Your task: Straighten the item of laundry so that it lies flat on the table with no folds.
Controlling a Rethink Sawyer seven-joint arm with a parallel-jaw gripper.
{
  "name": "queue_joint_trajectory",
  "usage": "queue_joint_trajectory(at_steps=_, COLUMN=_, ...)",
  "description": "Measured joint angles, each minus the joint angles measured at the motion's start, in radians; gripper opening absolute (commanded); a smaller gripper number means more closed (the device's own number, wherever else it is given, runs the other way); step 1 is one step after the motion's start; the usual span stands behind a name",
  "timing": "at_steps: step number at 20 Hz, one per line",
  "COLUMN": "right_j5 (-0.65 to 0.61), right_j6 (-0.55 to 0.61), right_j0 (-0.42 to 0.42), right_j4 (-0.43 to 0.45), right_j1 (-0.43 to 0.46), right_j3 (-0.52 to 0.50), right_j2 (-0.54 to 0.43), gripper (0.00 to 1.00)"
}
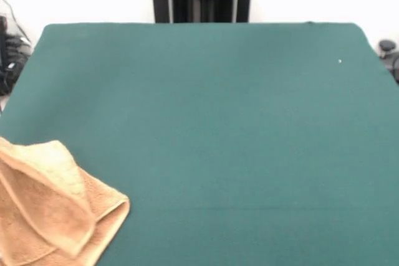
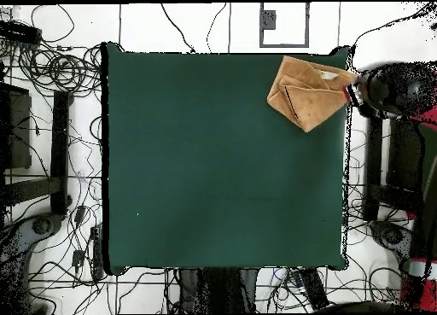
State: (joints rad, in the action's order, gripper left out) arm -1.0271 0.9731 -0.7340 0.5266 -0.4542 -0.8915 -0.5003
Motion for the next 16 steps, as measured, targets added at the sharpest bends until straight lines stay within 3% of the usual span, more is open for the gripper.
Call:
queue_joint_trajectory(at_steps=3, right_j5=0.060, right_j6=-0.083, right_j0=-0.080, right_j4=-0.033, right_j1=0.001, right_j3=-0.075, right_j2=-0.043, gripper=0.00)
queue_joint_trajectory(at_steps=7, right_j5=0.131, right_j6=-0.108, right_j0=-0.126, right_j4=-0.043, right_j1=0.000, right_j3=-0.140, right_j2=-0.076, gripper=0.00)
queue_joint_trajectory(at_steps=16, right_j5=0.300, right_j6=-0.108, right_j0=-0.122, right_j4=-0.046, right_j1=-0.031, right_j3=-0.288, right_j2=-0.128, gripper=0.00)
